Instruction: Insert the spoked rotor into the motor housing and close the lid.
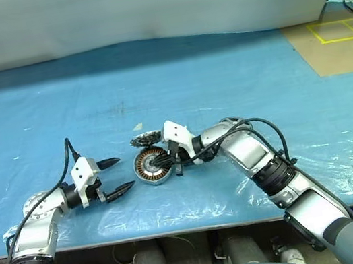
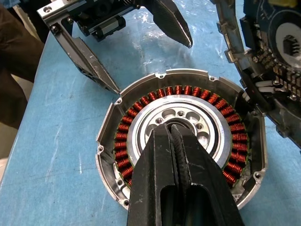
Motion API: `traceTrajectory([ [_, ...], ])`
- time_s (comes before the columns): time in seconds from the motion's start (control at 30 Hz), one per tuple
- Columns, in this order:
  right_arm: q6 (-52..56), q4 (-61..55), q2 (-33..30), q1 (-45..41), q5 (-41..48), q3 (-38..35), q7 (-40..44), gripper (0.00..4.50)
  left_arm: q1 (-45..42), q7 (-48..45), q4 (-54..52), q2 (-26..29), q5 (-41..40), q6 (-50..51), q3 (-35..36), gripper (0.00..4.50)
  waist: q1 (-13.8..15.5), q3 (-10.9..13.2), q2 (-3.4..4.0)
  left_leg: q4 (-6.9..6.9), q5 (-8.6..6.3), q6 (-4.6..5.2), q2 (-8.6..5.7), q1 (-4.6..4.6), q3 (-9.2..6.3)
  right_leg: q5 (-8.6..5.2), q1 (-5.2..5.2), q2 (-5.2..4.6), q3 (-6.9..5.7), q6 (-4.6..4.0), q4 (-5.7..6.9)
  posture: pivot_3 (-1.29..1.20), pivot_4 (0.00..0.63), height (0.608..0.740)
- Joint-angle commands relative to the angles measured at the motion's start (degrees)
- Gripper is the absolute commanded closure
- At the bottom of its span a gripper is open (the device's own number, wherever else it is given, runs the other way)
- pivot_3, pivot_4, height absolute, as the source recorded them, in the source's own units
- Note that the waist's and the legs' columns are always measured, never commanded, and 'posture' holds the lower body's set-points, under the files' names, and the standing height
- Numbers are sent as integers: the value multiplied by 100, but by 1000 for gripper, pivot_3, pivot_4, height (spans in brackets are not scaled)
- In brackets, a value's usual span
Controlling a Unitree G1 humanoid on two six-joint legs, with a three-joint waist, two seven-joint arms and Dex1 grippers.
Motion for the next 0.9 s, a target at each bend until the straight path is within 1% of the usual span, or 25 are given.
traceTrajectory([
  [0.03,-57,51,-81,-21,-235,203,-51,4441,35,1,-132,68,-10,-53,103,0,-1,0,0,0,0,0,0,1,0,0,0,0,0,0,0,0,150,740],
  [0.3,-179,236,-72,-150,-372,380,-20,4441,28,6,-123,65,-12,-48,101,0,-2,0,0,1,0,0,0,2,1,0,1,0,0,0,0,0,150,740],
  [0.67,-363,411,-72,-144,-518,427,-54,4441,38,13,-122,69,-17,-44,112,0,-5,0,0,0,-1,1,0,9,1,0,6,0,1,0,2,0,150,740],
  [0.73,-403,336,-95,-134,-485,355,-48,4441,31,9,-118,66,-18,-42,107,0,-5,0,0,1,-1,1,0,10,2,0,6,0,1,0,2,0,150,740],
  [0.9,-98,-269,-87,-130,80,-191,73,4441,-22,6,-65,47,-7,-49,89,0,3,0,0,1,-1,2,0,3,2,0,4,0,1,0,1,0,150,740],
])
